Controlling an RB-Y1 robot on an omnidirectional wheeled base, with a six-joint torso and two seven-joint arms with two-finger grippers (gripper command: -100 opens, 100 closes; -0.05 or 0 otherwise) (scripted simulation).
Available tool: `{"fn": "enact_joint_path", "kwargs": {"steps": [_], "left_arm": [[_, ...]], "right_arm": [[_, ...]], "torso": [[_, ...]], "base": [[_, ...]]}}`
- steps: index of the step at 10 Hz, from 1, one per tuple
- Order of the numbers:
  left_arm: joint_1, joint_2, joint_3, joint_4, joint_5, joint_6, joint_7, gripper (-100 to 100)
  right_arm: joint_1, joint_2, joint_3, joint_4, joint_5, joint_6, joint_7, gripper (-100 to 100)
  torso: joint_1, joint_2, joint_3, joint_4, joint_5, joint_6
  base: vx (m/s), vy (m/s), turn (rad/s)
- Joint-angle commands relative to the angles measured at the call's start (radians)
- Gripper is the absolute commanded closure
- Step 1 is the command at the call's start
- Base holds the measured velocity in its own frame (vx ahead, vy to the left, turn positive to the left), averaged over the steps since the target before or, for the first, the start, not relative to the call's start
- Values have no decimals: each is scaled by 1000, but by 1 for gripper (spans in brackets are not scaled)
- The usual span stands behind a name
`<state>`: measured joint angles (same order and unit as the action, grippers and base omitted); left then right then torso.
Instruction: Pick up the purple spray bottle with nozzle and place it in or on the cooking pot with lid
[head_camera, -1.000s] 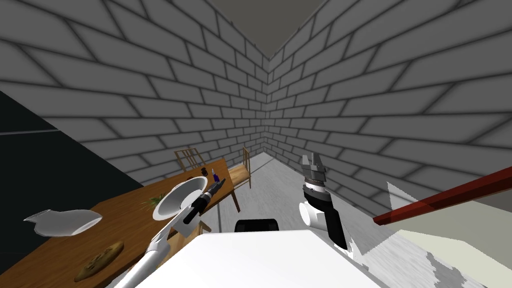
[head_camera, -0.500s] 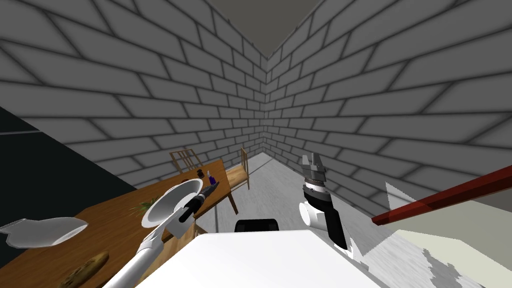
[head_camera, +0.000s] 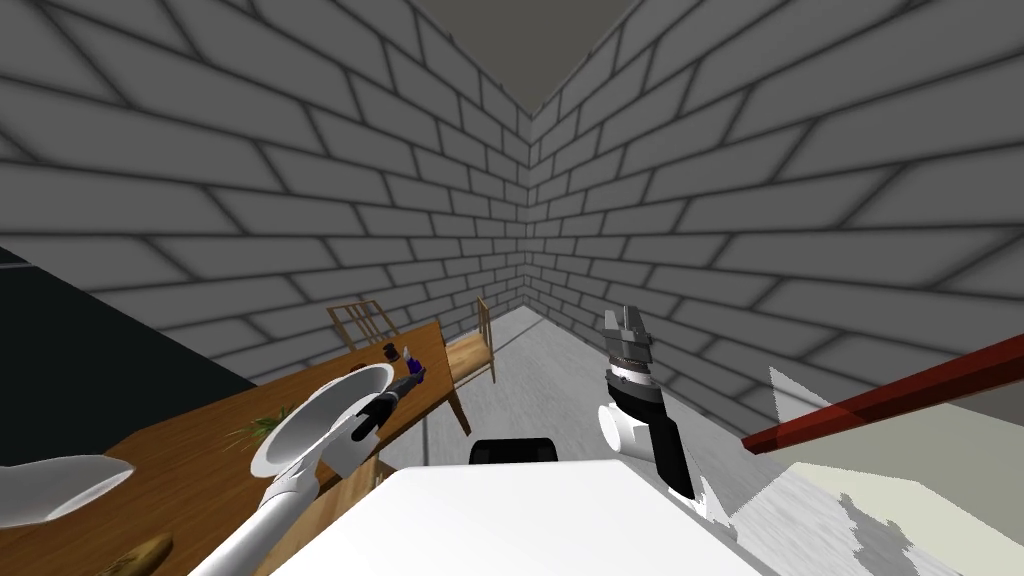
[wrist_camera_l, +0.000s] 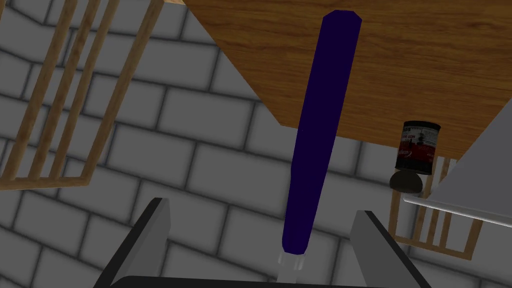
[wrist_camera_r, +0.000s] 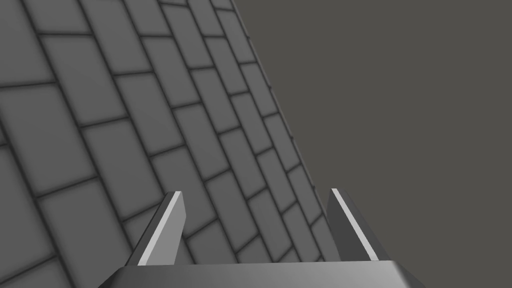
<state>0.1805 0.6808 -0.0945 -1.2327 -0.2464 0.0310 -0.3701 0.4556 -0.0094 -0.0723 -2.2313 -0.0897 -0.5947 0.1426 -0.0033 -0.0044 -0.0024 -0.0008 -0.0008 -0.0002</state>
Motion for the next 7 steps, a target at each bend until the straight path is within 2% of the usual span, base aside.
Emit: {"fn": "enact_joint_path", "kwargs": {"steps": [1,2,5,7], "left_arm": [[-13,14,5,29,2,38,3,-100],[-22,24,12,54,4,62,5,-100],[-31,33,19,81,6,85,8,-100],[-46,48,32,124,10,127,15,-100]], "right_arm": [[0,0,0,0,0,0,0,0],[0,0,0,0,0,0,0,0],[0,0,0,0,0,0,0,0],[0,0,0,0,0,0,0,0]], "torso": [[0,0,0,0,0,0],[0,0,0,0,0,0],[0,0,0,0,0,0],[1,1,0,0,0,0]], "base": [[68,-56,-21],[82,-76,-27],[60,-52,-8],[61,-49,-18]]}}
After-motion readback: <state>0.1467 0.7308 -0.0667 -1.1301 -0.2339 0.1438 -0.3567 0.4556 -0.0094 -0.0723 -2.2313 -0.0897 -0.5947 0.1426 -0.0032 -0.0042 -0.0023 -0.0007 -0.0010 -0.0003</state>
